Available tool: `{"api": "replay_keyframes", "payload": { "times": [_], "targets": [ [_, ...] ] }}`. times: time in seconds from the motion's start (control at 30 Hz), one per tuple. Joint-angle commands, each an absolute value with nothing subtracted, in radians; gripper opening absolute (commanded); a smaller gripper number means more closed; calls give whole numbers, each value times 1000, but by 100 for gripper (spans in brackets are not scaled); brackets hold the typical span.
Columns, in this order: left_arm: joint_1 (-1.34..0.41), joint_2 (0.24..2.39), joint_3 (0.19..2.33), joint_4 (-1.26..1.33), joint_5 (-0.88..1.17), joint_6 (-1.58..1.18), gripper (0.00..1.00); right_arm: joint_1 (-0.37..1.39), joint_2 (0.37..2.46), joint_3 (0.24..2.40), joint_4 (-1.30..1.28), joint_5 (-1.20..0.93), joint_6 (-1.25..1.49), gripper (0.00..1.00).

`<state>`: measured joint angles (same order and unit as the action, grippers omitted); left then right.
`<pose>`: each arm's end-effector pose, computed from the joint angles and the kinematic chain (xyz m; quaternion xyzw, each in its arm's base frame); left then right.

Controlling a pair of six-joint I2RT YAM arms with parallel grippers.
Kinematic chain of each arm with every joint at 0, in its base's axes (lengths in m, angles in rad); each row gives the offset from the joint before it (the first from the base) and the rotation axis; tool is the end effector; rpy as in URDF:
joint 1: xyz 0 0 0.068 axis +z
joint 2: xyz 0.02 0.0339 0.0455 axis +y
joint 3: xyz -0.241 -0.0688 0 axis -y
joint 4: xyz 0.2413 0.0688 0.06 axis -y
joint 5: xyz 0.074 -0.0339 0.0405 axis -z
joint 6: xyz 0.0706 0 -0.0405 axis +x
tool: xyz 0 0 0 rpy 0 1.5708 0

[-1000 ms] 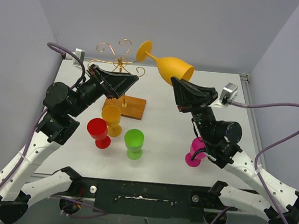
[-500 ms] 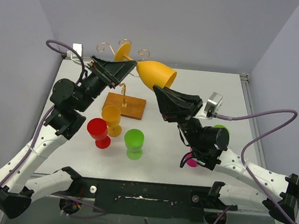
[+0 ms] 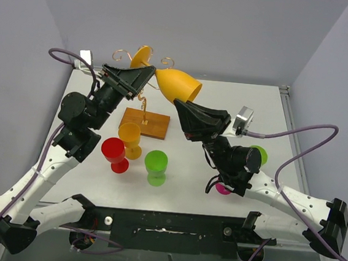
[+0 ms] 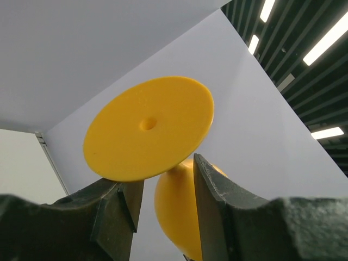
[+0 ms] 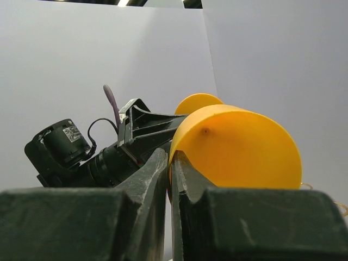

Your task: Place the wine glass upside down on the wine glass rack

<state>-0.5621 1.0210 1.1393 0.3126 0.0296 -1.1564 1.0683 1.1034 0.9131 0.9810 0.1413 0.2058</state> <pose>0.2172 -0.1393 0.4674 -0.1461 0.5195 -0.6428 0.5437 0.1344 0.2239 0.4442 -0.0992 0.3719 0.5272 0.7576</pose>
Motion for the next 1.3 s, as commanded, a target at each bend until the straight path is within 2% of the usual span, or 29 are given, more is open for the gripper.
{"api": "replay_keyframes", "payload": {
  "times": [0.0, 0.57, 0.73, 0.77, 0.9, 1.03, 1.27],
  "targets": [
    [-565, 1028, 1169, 434, 3, -1178, 36, 1077, 1116, 943, 1041, 103, 244, 0],
    [-565, 1065, 1195, 513, -13, -1229, 19, 1077, 1123, 940, 1026, 60, 290, 0],
    [-565, 1073, 1198, 517, -15, -1200, 1, 1077, 1108, 932, 1001, 81, 293, 5],
    [-566, 1074, 1198, 517, -15, -1195, 0, 1076, 1103, 929, 995, 90, 293, 7],
    [-565, 1081, 1207, 516, -15, -1156, 0, 1076, 1076, 915, 967, 135, 286, 17],
    [-560, 1091, 1240, 489, -5, -1083, 0, 1075, 1049, 899, 929, 228, 277, 40],
    [-558, 1092, 1290, 424, 15, -939, 0, 1073, 988, 785, 998, 460, 209, 57]
  ]
}}
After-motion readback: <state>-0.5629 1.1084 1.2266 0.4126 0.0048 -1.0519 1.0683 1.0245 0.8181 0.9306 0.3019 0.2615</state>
